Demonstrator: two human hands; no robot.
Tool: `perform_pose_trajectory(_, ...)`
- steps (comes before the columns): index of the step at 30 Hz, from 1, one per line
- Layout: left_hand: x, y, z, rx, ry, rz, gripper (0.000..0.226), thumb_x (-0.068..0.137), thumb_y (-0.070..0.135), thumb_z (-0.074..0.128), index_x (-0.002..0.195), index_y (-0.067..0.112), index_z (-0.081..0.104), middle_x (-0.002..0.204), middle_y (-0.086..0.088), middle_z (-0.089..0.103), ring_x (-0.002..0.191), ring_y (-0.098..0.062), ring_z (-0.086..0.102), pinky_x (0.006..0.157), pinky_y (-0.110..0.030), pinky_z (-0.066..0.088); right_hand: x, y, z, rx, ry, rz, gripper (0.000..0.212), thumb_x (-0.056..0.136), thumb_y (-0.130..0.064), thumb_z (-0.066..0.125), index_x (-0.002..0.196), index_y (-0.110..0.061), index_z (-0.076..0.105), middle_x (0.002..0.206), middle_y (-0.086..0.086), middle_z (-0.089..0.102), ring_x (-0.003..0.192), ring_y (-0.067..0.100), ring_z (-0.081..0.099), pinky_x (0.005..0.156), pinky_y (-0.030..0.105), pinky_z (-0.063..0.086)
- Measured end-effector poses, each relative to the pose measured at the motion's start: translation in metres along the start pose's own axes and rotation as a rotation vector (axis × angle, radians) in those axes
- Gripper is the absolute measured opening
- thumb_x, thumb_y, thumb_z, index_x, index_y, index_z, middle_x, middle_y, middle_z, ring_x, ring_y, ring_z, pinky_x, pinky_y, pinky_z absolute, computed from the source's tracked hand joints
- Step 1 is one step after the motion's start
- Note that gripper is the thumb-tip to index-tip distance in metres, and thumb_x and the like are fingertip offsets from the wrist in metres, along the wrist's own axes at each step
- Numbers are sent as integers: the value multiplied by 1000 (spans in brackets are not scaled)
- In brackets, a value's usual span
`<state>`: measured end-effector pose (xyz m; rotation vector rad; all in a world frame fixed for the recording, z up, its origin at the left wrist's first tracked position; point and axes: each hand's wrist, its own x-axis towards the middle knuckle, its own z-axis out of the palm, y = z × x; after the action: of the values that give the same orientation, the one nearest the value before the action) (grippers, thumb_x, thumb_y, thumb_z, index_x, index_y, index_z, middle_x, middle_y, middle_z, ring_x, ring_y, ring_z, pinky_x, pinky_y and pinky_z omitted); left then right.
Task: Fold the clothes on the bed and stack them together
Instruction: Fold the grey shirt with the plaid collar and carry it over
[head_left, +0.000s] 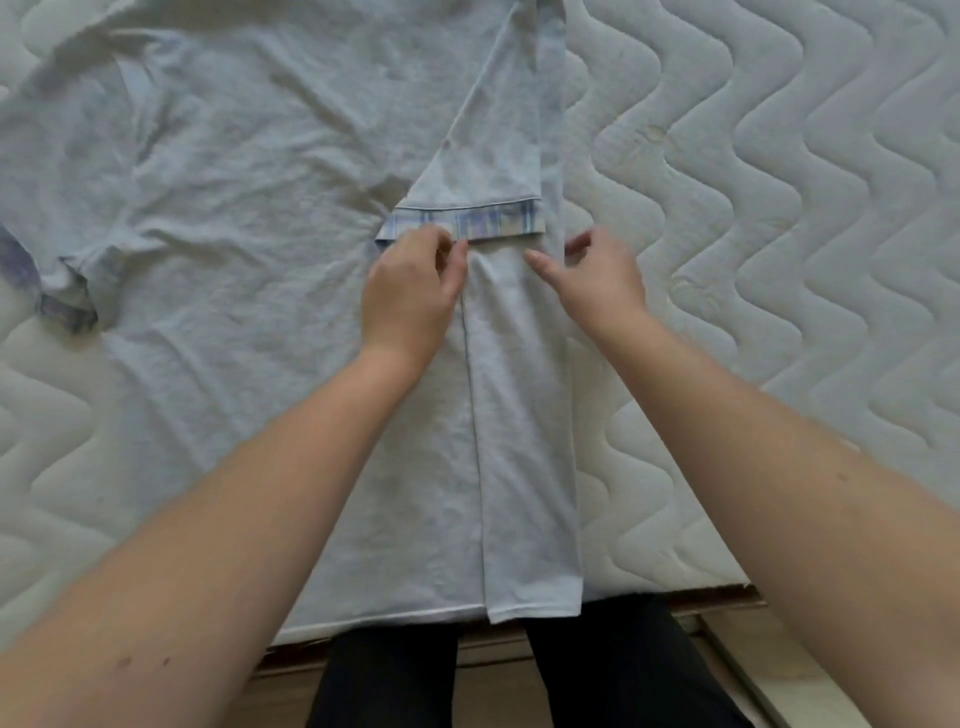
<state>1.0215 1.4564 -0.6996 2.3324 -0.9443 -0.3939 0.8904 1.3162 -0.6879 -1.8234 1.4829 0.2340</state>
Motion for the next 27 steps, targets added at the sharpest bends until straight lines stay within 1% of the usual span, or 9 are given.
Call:
perform_pose_trajectory(2,-20,10,3,-209,-206,-354,35,91,47,62,102,14,61,90,-2,65,87,-27,66,78,-38,54,-7,1,0,-24,-91,67,34,77,-55,73,82,-22,65,97,0,70,99,25,65,91,43,50)
perform_pose_trajectory(4,-33,15,6,-285,-348,-568,42,84,45,72,107,12,60,93,-4,64,91,-30,68,82,-41,56,-11,3,-1,-36,-123,97,32,76,-52,74,79,-20,69,92,3,72,96,26,67,88,40,52)
perform_pose_trajectory(8,-49,21,11,-54,-459,-506,22,86,38,70,82,16,64,85,-3,68,87,-26,65,69,-30,46,-22,6,-6,-50,-140,75,43,78,-52,74,59,-18,55,66,2,63,77,26,68,64,31,46)
perform_pose_trajectory(11,-67,23,9,-119,-355,-508,20,88,35,67,89,18,58,80,4,60,85,-21,61,68,-27,39,-39,21,-4,-31,-247,66,34,75,-46,79,66,-18,62,76,6,72,71,23,70,70,34,54)
perform_pose_trajectory(14,-89,19,8,-288,-385,-596,26,85,27,73,103,12,60,88,-3,69,86,-22,67,81,-35,54,-61,44,4,-60,-271,49,29,76,-40,77,64,-19,61,76,6,72,70,22,69,71,35,57)
perform_pose_trajectory(17,-112,15,8,-332,-441,-628,14,85,26,74,87,18,62,87,-5,72,83,-23,69,84,-44,57,-84,63,12,-72,-241,20,29,77,-43,73,70,-16,63,73,3,69,72,22,67,64,33,50)
perform_pose_trajectory(20,-139,11,11,-374,-470,-647,17,84,26,76,77,24,60,83,-3,73,82,-24,71,82,-44,57,-105,82,21,-102,-282,-3,29,81,-45,72,83,-16,69,86,4,71,82,23,64,67,33,47)
perform_pose_trajectory(24,-182,9,14,-432,-485,-720,15,83,23,78,81,23,62,85,-3,73,84,-24,72,80,-42,59,-133,111,27,-69,-273,71,32,83,-47,71,67,-21,60,70,0,64,79,25,65,68,34,46)
perform_pose_trajectory(27,-211,9,16,-468,-495,-782,14,84,22,76,89,17,63,93,-8,74,87,-26,72,82,-46,58,-154,128,32,-17,-301,87,28,83,-44,73,70,-22,61,75,2,66,79,25,66,73,36,51)
